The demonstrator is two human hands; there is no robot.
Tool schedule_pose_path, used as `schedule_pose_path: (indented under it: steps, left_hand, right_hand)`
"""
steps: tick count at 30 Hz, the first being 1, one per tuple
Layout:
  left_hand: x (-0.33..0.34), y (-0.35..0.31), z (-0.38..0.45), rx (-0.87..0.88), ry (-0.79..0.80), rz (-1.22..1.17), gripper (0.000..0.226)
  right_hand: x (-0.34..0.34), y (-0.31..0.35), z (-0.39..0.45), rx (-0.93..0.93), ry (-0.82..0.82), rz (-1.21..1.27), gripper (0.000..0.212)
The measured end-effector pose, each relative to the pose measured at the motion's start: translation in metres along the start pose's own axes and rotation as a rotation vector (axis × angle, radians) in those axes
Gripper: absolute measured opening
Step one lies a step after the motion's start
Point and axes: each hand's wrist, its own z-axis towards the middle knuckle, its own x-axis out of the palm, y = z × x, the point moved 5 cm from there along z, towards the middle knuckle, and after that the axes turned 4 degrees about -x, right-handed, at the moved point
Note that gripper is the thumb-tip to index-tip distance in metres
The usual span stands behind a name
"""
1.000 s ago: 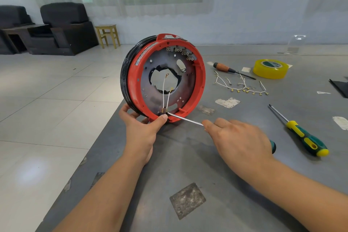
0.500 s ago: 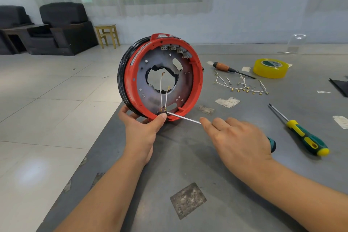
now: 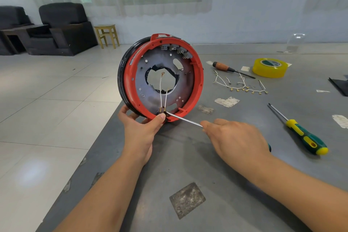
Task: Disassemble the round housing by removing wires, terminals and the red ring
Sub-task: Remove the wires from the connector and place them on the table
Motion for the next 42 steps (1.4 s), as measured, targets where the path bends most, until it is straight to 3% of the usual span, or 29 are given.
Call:
schedule_pose_path:
  steps: [5,28,38,42]
  left_hand:
    - [0.001,0.0,0.0,0.016,0.014,0.033,0.087]
    - [-0.004,0.006,0.005,-0.013,0.017,-0.034,0.088]
    - [-0.004,0.005,0.004,-0.021,-0.011,-0.04,0.086]
    - [-0.002,0.002,0.003,0.001,-0.008,-0.013,0.084]
  right_hand:
    - [-0.002,-0.003,0.0,0.044,0.074,0.102,0.036]
    - [-0.015,0.012,-0.007,-0.071,-0.129,-0.183,0.068]
    - [-0.011,0.017,-0.011,-0.06,-0.106,-0.156,0.071]
    - [-0.003,0.006,-0.004,0.037,0.009,0.098,0.049]
